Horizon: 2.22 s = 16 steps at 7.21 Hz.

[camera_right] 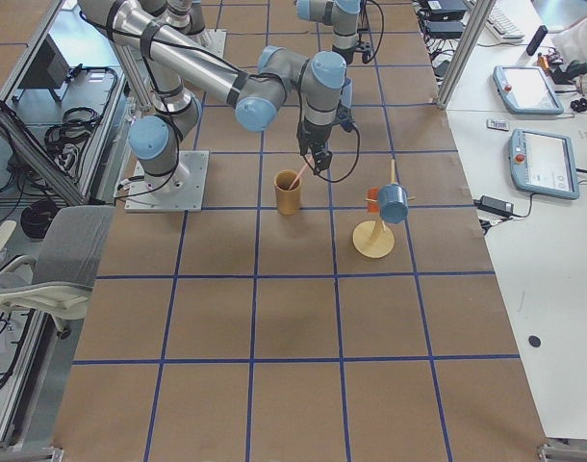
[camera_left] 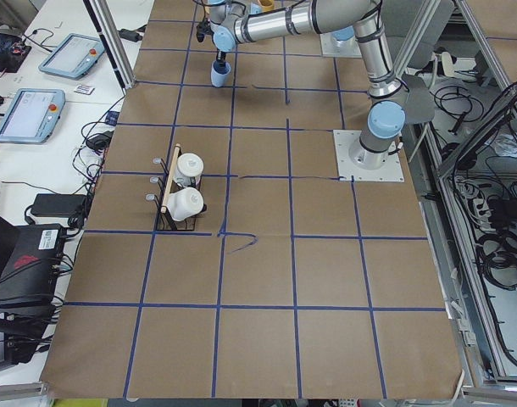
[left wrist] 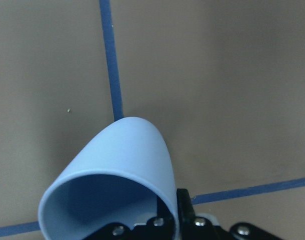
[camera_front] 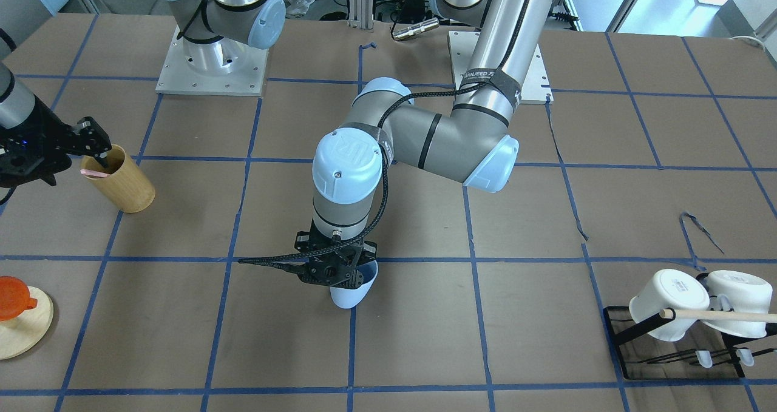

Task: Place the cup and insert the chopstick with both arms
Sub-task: 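Carry the blue cup to centre with left gripper while right reaches for chopstick, then release the blue cup with left gripper while right grasps pink chopstick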

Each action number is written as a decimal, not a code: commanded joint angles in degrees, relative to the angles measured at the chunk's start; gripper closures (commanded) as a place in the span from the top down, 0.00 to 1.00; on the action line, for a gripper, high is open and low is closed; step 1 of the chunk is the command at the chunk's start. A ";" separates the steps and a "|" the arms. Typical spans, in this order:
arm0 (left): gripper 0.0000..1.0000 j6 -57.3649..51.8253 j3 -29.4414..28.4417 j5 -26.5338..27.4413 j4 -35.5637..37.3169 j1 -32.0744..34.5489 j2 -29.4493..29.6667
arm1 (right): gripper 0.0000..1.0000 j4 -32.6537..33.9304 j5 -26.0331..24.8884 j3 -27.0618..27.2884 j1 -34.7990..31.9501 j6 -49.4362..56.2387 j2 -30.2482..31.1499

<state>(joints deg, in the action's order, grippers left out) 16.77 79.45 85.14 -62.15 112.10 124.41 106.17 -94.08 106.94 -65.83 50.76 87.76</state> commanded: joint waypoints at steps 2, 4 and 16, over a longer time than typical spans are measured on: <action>1.00 1.16 -2.71 0.29 1.24 -0.04 0.31 | 0.55 -0.08 0.21 0.03 0.35 -0.04 0.13; 1.00 0.37 -6.32 0.47 -0.15 -0.48 -3.10 | 0.54 -0.52 0.56 0.03 0.00 -5.45 0.13; 1.00 -17.83 11.16 3.10 -23.45 -20.61 -34.94 | 0.02 -0.61 -4.46 -0.76 -2.82 -12.26 0.30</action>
<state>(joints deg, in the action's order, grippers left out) -0.63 90.80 88.08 -85.69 91.86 89.33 105.86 -98.64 106.31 -68.72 38.49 87.74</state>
